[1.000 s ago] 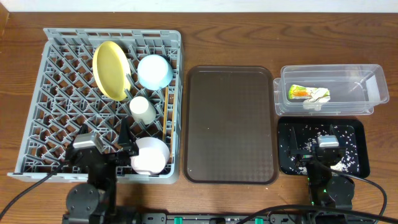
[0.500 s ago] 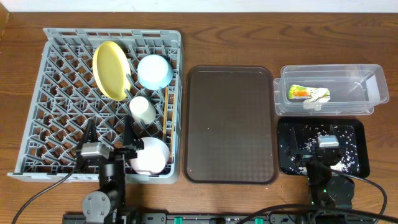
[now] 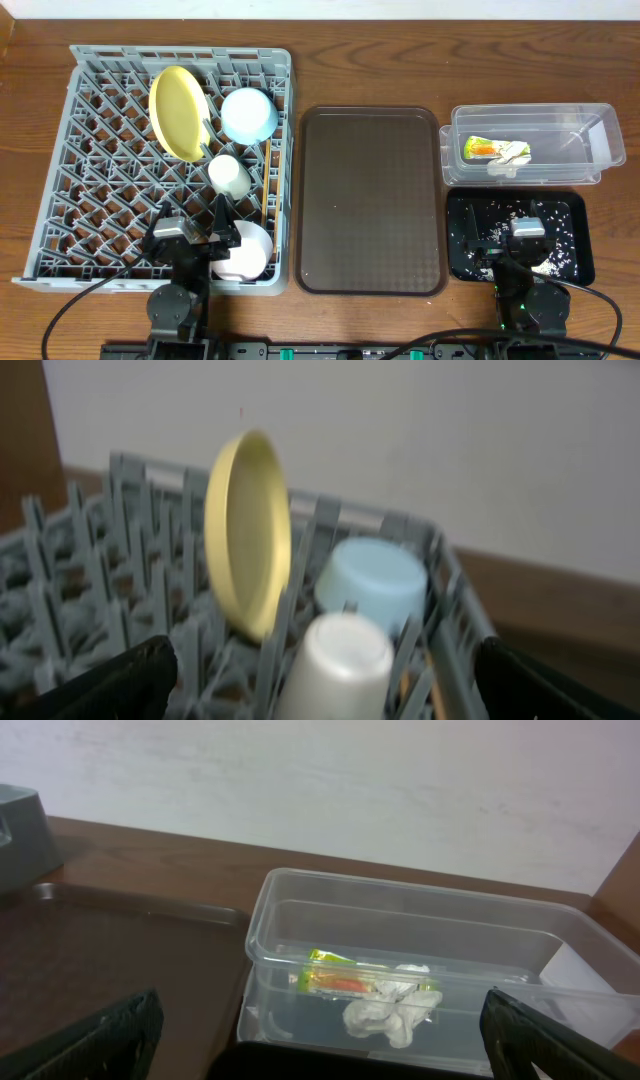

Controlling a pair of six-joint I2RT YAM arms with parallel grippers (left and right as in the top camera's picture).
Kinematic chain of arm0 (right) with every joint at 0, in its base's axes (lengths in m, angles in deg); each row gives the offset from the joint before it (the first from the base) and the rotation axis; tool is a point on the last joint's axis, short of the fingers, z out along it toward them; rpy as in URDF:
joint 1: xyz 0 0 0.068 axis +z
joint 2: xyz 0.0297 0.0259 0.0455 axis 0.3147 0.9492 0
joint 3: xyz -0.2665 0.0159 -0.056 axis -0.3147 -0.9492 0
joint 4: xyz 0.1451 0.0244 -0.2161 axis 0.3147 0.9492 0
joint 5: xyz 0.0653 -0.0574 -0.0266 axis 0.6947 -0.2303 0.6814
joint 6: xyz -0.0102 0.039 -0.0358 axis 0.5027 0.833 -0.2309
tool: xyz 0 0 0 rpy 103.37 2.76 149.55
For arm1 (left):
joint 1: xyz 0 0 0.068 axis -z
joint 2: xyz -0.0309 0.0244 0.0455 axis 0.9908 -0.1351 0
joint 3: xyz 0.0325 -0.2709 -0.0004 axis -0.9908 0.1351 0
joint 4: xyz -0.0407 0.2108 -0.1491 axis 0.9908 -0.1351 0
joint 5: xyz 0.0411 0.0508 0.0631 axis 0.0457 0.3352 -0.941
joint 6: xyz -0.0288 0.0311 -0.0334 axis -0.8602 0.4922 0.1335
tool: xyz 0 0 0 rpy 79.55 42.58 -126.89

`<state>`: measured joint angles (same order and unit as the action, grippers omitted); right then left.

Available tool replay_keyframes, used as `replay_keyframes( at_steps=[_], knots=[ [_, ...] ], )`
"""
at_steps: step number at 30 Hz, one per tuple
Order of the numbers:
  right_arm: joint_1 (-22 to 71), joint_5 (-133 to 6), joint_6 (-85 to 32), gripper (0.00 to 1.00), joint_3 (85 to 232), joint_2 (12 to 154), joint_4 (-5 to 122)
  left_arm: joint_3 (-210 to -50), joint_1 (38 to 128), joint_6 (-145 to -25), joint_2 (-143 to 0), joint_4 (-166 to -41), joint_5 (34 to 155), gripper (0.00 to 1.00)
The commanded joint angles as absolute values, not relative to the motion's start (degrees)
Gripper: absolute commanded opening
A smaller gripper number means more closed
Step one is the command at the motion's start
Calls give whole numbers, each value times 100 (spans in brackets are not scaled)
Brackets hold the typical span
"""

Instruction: Sort waste into correct bins and load items into the dishwasher

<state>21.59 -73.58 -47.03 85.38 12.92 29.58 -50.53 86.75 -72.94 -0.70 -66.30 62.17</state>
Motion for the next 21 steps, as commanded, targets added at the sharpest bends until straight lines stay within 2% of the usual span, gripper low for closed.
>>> replay_keyframes(
  at_steps=[1, 7, 21],
  knots=[
    [2179, -7415, -4637, 99, 8529, 1259, 2977, -5033, 8575, -7338, -19, -7106, 6274, 96],
    [2179, -7415, -4637, 99, 8529, 1259, 2977, -5033, 8551, -6354, -19, -7384, 6488, 96],
    [2179, -7415, -4637, 99, 8529, 1259, 2977, -5033, 8553, -6308, -19, -7384, 6615, 96]
  ],
)
